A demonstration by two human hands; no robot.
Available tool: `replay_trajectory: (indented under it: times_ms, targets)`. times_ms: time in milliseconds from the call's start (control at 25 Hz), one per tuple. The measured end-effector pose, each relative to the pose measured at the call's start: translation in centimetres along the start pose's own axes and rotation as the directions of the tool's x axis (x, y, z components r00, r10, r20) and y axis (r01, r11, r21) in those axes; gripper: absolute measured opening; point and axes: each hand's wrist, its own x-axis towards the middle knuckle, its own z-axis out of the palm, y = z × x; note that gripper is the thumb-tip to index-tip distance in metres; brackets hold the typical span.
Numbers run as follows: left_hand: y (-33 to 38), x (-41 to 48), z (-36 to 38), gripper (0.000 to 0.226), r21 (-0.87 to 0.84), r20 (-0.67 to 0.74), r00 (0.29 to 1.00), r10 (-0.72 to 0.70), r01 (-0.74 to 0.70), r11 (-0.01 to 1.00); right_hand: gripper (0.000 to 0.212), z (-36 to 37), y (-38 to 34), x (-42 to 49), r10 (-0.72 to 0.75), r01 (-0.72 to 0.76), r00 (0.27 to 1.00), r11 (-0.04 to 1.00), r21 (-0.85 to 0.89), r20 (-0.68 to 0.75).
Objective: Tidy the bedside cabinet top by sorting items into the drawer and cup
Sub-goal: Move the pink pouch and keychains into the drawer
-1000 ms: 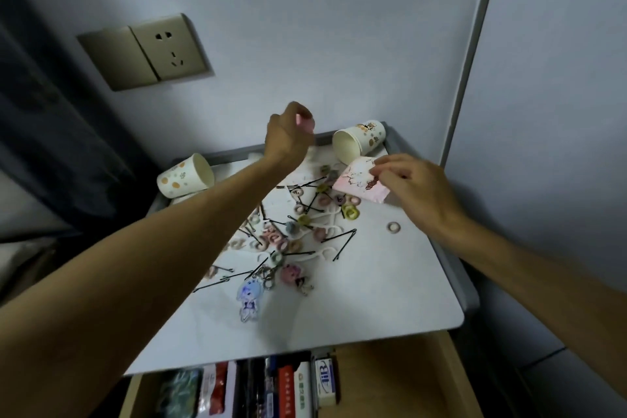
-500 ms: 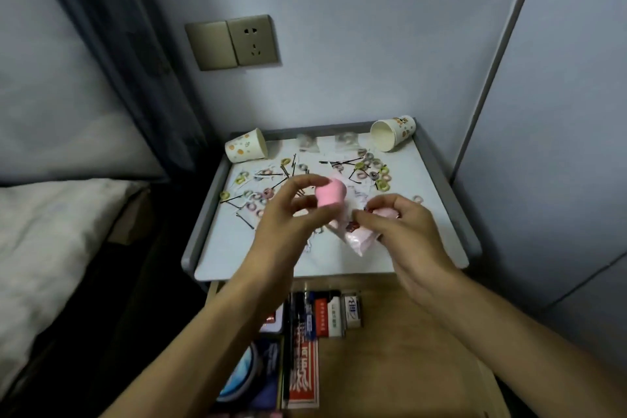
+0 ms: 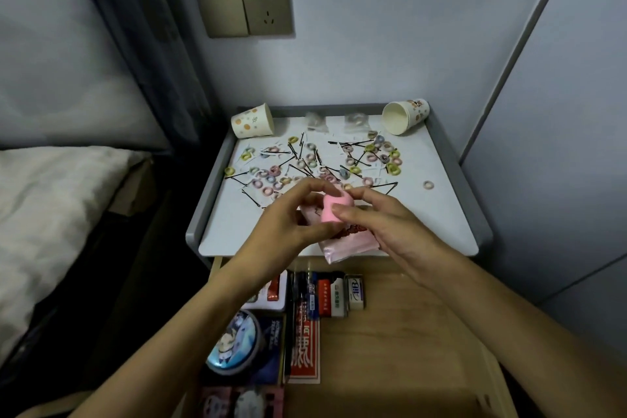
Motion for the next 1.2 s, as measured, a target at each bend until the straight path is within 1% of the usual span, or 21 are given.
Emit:
replay_trajectory:
  times_ms: [80, 160, 200, 240, 280, 320, 360, 400, 440, 480, 520, 600, 720, 840, 920, 1000, 1040, 1080, 1120, 1160, 1200]
  targets:
    - [0.0, 0.8, 0.3, 0.037, 0.094, 0.048, 0.999, 0.020, -0.024, 0.995, 0.043, -0.4, 0.2, 0.3, 0.019, -0.019, 1.000, 1.000, -0.005, -0.006]
    - [-0.1, 1.7, 0.1, 0.043, 0.120, 0.053, 0.998, 0.023, -0.029, 0.992, 0.032, -1.2, 0.2, 0.5, 0.021, -0.019, 0.998, 0.999, 0.031, -0.064]
    - [-0.3, 2.1, -0.1, 0.044, 0.134, -0.001, 1.000, 0.015, -0.015, 0.991, 0.027, -1.7, 0.0, 0.6, 0.020, -0.014, 0.992, 0.999, 0.049, -0.122]
    - [-0.7, 2.8, -0.3, 0.042, 0.205, -0.100, 0.995, 0.005, 0.016, 0.979, 0.024, -2.4, -0.2, 0.7, 0.023, -0.009, 0.981, 0.997, 0.073, -0.194]
    - [-1.3, 3.6, -0.3, 0.039, 0.359, -0.214, 0.977, 0.009, 0.070, 0.931, 0.022, -3.1, -0.3, 0.8, 0.034, -0.004, 0.961, 0.994, 0.106, -0.275]
    - [-2.1, 4.3, -0.2, 0.038, 0.557, -0.292, 0.956, 0.017, 0.156, 0.816, 0.021, -3.8, -0.4, 0.9, 0.050, 0.000, 0.934, 0.990, 0.140, -0.354]
    - [-2.9, 4.9, 0.2, 0.039, 0.718, -0.315, 0.949, -0.002, 0.239, 0.654, 0.022, -4.4, -0.4, 1.0, 0.065, 0.005, 0.907, 0.986, 0.165, -0.415]
    - [-3.8, 5.3, 0.9, 0.043, 0.813, -0.307, 0.950, -0.059, 0.294, 0.503, 0.023, -4.8, -0.3, 1.0, 0.077, 0.005, 0.889, 0.984, 0.177, -0.451]
    - [-4.6, 5.7, 1.6, 0.046, 0.858, -0.296, 0.947, -0.122, 0.319, 0.402, 0.023, -5.0, -0.3, 0.9, 0.081, 0.004, 0.882, 0.984, 0.178, -0.464]
    - [-5.3, 6.1, 2.2, 0.047, 0.874, -0.292, 0.943, -0.158, 0.330, 0.358, 0.023, -5.0, -0.4, 0.9, 0.080, 0.003, 0.881, 0.984, 0.177, -0.466]
    - [-5.8, 6.5, 2.6, 0.045, 0.873, -0.299, 0.940, -0.166, 0.339, 0.349, 0.023, -5.1, -0.5, 0.9, 0.075, 0.008, 0.882, 0.985, 0.175, -0.465]
    - [-6.2, 7.4, 2.7, 0.041, 0.841, -0.325, 0.929, -0.178, 0.370, 0.394, 0.022, -5.3, -0.7, 0.8, 0.063, 0.027, 0.883, 0.983, 0.183, -0.466]
    - [-6.0, 8.6, 2.2, 0.036, 0.758, -0.343, 0.889, -0.302, 0.452, 0.470, 0.022, -5.8, -1.3, 0.4, 0.052, 0.048, 0.886, 0.978, 0.202, -0.460]
    - [-5.6, 9.3, 1.8, 0.023, 0.669, -0.321, 0.863, -0.391, 0.499, 0.551, 0.023, -6.0, -1.7, 0.2, 0.045, 0.060, 0.891, 0.975, 0.215, -0.452]
    - [-5.5, 9.5, 1.7, 0.019, 0.486, -0.345, 0.834, -0.431, 0.551, 0.678, 0.024, -6.2, -2.0, 0.0, 0.042, 0.072, 0.888, 0.971, 0.229, -0.458]
    - [-5.2, 9.6, 1.8, 0.021, 0.137, -0.380, 0.772, -0.509, 0.592, 0.795, 0.025, -6.6, -2.3, -0.1, 0.044, 0.086, 0.883, 0.964, 0.253, -0.468]
    - [-4.8, 9.7, 2.2, 0.023, -0.040, -0.365, 0.743, -0.562, 0.590, 0.806, 0.025, -6.8, -2.4, -0.3, 0.044, 0.093, 0.880, 0.961, 0.262, -0.472]
    - [-4.5, 9.9, 2.8, 0.025, -0.169, -0.332, 0.728, -0.599, 0.579, 0.797, 0.025, -7.0, -2.5, -0.3, 0.041, 0.097, 0.879, 0.960, 0.264, -0.474]
    - [-4.3, 10.2, 3.4, 0.026, -0.239, -0.313, 0.723, -0.615, 0.567, 0.788, 0.025, -7.2, -2.6, -0.4, 0.039, 0.098, 0.880, 0.960, 0.261, -0.474]
    - [-4.1, 10.4, 4.1, 0.027, -0.261, -0.315, 0.717, -0.622, 0.565, 0.783, 0.026, -7.2, -2.6, -0.4, 0.040, 0.096, 0.881, 0.960, 0.261, -0.471]
    - [-4.0, 10.6, 4.8, 0.026, -0.239, -0.337, 0.710, -0.618, 0.570, 0.786, 0.026, -7.3, -2.7, -0.4, 0.044, 0.095, 0.882, 0.959, 0.268, -0.469]
